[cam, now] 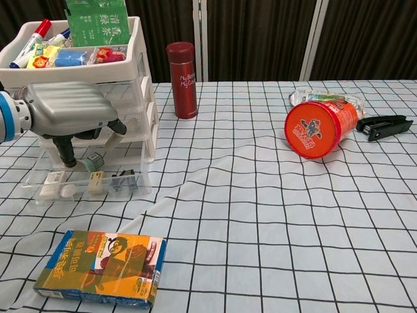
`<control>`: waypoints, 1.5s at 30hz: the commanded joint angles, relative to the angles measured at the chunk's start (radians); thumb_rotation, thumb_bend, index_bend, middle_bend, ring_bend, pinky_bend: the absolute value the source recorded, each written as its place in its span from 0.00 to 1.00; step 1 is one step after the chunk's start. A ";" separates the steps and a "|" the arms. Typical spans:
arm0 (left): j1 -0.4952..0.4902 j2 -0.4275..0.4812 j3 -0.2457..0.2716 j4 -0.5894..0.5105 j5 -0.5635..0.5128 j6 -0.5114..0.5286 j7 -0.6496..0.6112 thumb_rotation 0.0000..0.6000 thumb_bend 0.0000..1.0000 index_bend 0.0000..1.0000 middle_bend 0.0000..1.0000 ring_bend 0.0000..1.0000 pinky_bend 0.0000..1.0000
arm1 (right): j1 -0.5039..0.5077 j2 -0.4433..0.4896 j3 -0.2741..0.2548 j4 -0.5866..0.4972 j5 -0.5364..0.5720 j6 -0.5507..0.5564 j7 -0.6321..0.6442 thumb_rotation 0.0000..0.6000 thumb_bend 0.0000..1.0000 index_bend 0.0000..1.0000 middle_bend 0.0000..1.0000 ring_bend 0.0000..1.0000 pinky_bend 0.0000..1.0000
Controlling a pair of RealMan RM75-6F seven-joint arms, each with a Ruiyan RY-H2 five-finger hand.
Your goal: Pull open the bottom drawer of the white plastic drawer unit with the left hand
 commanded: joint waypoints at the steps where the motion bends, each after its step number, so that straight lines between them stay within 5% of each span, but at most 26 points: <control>1: -0.018 0.003 0.002 0.019 0.010 -0.027 -0.014 1.00 0.00 0.52 1.00 0.97 0.88 | 0.005 -0.005 0.006 0.006 0.015 -0.012 -0.007 1.00 0.03 0.01 0.00 0.00 0.00; 29: -0.073 -0.127 0.060 0.269 0.207 -0.066 -0.182 1.00 0.00 0.54 1.00 0.97 0.88 | 0.022 -0.029 0.035 0.042 0.088 -0.056 -0.033 1.00 0.03 0.01 0.00 0.00 0.00; 45: -0.088 -0.159 0.059 0.307 0.230 -0.071 -0.230 1.00 0.00 0.55 1.00 0.97 0.88 | 0.022 -0.029 0.037 0.044 0.087 -0.056 -0.030 1.00 0.03 0.01 0.00 0.00 0.00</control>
